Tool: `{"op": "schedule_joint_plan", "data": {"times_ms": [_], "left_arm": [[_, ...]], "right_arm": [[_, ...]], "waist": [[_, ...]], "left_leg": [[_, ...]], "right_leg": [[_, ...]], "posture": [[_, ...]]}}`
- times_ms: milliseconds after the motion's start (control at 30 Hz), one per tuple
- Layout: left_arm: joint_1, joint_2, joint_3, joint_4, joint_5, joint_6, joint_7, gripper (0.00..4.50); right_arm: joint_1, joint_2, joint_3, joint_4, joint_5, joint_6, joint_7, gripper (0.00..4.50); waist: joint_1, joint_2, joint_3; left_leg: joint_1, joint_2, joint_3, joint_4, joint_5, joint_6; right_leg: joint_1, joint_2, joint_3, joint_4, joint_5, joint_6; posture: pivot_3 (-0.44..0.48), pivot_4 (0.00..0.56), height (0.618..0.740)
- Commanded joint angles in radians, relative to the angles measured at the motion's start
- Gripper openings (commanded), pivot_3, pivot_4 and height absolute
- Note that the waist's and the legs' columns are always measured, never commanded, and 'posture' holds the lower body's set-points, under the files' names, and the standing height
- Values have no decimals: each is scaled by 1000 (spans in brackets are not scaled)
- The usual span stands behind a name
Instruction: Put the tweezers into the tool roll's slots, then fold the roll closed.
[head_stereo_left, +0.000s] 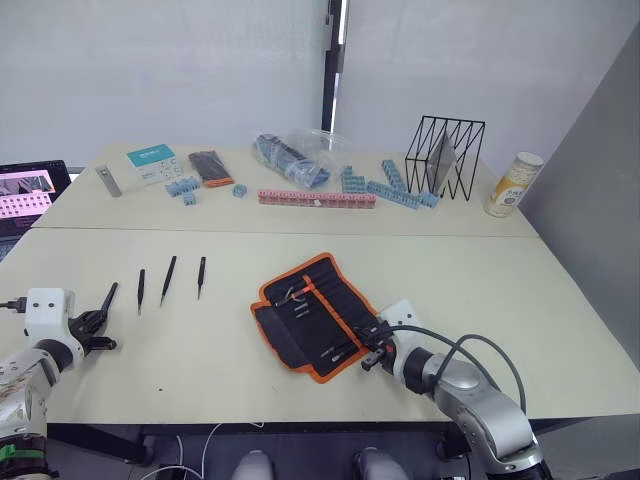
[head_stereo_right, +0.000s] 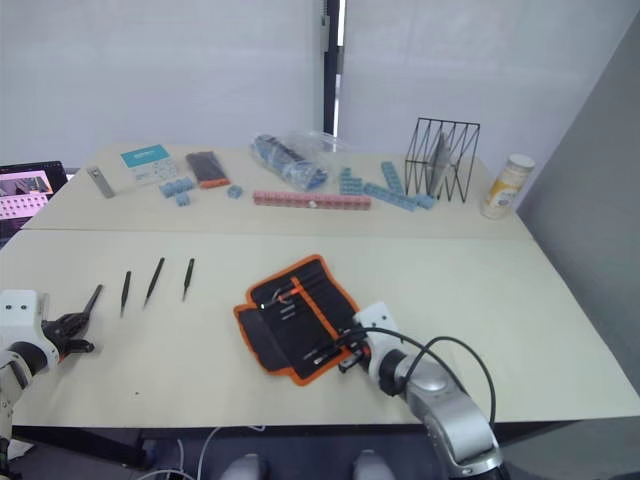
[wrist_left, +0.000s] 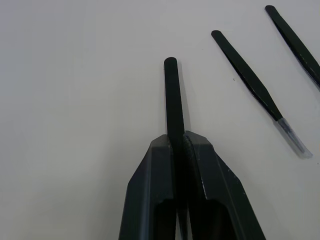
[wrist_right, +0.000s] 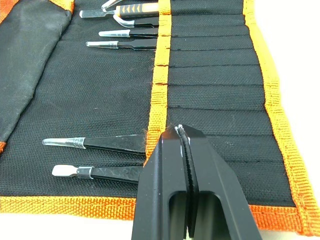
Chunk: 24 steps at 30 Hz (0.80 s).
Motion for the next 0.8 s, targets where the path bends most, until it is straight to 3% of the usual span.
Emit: {"op": "schedule_joint_plan", "data": {"times_ms": [33, 133, 300, 500, 733, 800], "left_arm": [[16, 23, 0, -58, 1, 8, -17, 19], [33, 46, 35, -169, -41, 37, -42, 19], [67, 95, 41, -502, -230, 220, -175, 19], [-9, 142, -121, -759, -449, 515, -227, 19], [-226, 90, -360, -817, -487, 697, -152, 19], [-260, 99, -467, -820, -431, 703, -162, 19]], "right_arm": [[26, -7, 37, 78, -16, 44, 4, 0], [28, -9, 34, 80, -17, 41, 6, 0], [40, -13, 33, 97, -20, 23, 15, 0], [70, -21, 31, 113, -23, -15, 27, 0], [117, -19, 33, 135, -28, -90, 32, 0], [126, -8, 35, 154, -33, -139, 33, 0]], "waist": [[0, -2, 1], [-1, -8, 2], [-1, -21, 4], [0, -20, 4], [3, -20, 4], [3, -20, 4]], "left_leg": [[0, 0, 0, 0, 0, 0], [-1, 0, 0, 0, 0, 0], [-4, 2, 0, -1, 0, -1], [-3, 2, 1, -1, -1, -2], [-4, 1, 0, 1, -2, 1], [-4, 0, 0, 1, -2, 2]], "right_leg": [[0, 0, 0, 0, 0, 0], [-1, 0, 0, -1, 0, 0], [-2, 0, -1, -2, 0, -1], [-2, 0, -1, -3, 0, 0], [0, 0, -1, -3, 0, 0], [0, 1, -1, -3, 0, 0]], "posture": [[0, 150, 717], [0, 150, 717], [0, 150, 717], [0, 150, 717], [0, 150, 717], [0, 150, 717]]}}
